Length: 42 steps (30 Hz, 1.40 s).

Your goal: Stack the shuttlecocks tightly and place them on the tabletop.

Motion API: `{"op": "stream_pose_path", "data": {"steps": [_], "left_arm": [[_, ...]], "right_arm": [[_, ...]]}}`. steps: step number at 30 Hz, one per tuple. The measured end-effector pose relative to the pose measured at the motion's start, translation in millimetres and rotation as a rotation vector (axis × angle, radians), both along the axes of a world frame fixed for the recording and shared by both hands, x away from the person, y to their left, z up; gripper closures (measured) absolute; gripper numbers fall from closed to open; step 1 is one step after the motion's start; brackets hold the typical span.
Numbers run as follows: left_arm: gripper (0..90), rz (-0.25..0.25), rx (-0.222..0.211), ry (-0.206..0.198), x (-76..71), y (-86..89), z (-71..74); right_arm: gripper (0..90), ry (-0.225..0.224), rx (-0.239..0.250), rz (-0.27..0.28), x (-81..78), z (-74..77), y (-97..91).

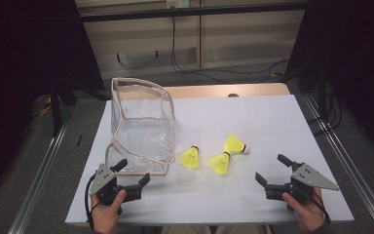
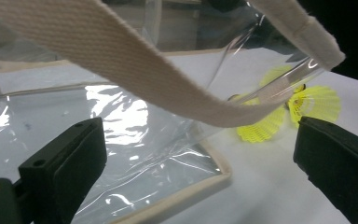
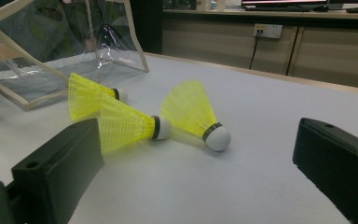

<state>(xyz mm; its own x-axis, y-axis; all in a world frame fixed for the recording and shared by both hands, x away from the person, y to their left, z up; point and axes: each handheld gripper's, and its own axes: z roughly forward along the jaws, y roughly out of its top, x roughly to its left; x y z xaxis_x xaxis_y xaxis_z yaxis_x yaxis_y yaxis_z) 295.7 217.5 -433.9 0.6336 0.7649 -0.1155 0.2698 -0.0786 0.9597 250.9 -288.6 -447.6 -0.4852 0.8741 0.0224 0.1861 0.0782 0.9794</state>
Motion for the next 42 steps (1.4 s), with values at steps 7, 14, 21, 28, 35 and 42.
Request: {"op": "stream_pose_path", "data": {"steps": [7,14,21,28,35,42], "left_arm": [[2.6,-0.027,0.005,0.010,-1.6,-6.0,0.9],[2.6,-0.051,0.007,0.022,-1.6,-11.8,0.4],[2.8,-0.081,0.018,0.036,-0.3,-17.8,-0.8],[2.9,-0.101,0.027,0.039,0.7,-22.2,-0.8],[3.0,-0.115,0.025,0.054,0.6,-27.1,-0.9],[3.2,-0.134,0.031,0.059,0.3,-34.1,-1.0]], "right_arm": [[0.9,-0.005,-0.001,0.009,0.1,0.4,1.2],[1.2,-0.004,-0.005,0.012,0.0,0.5,1.4],[1.2,-0.007,-0.010,0.012,-0.5,0.8,1.9],[1.1,-0.009,-0.011,0.013,-0.2,0.8,1.6],[1.2,-0.010,-0.012,0.013,0.1,0.9,1.7],[1.3,-0.010,-0.018,0.015,-0.2,1.1,2.6]]}}
